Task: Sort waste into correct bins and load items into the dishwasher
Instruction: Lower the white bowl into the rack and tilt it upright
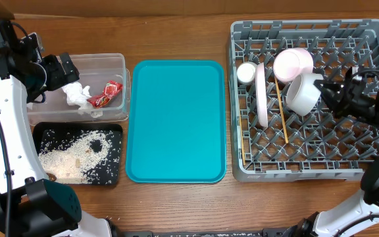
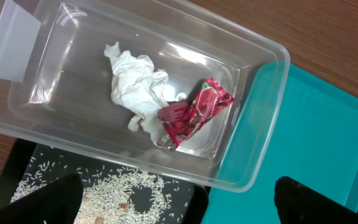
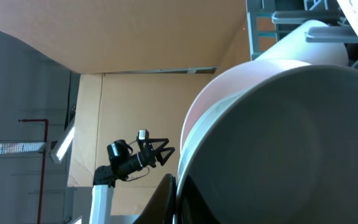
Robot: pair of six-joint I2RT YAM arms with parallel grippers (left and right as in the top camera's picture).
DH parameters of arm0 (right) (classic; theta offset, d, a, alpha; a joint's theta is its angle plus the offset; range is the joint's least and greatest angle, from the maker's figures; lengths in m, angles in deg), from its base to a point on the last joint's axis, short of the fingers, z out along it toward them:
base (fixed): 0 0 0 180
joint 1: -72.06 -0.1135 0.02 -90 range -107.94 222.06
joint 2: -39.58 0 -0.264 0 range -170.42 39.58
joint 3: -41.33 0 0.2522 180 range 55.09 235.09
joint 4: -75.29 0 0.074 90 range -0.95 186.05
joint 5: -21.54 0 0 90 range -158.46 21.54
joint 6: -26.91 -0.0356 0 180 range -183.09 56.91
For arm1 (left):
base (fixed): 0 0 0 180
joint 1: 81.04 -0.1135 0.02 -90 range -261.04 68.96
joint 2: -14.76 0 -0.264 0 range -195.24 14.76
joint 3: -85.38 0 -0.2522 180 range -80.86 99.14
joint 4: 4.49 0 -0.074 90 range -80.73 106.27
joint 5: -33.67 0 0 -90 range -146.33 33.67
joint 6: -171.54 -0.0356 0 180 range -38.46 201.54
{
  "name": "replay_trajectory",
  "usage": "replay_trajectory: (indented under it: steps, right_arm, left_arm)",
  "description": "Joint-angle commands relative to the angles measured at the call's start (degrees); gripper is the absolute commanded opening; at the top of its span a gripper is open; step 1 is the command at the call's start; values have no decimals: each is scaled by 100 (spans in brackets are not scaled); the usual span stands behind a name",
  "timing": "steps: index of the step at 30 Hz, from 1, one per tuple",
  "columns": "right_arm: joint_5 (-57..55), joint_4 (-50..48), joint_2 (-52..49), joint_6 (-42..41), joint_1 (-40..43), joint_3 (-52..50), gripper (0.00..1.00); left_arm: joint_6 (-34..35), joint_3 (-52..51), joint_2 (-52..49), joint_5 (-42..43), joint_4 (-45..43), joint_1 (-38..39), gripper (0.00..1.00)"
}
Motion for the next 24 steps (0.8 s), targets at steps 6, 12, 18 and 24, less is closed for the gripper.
replay_trajectory:
  steps: [6, 12, 18, 24]
  right_arm:
    - [201, -22, 15, -79, -380, 164, 4]
    - [201, -87, 15, -85, -584, 162, 4]
    - [199, -101, 13, 101, -555, 129, 4]
    - [-37, -101, 13, 264, -555, 107, 4]
  left_arm:
    - [44, 144, 92, 52, -7, 2, 100]
    - [42, 144, 92, 52, -7, 2, 100]
    - [42, 144, 92, 52, -7, 2, 100]
    - [44, 144, 92, 52, -7, 2, 100]
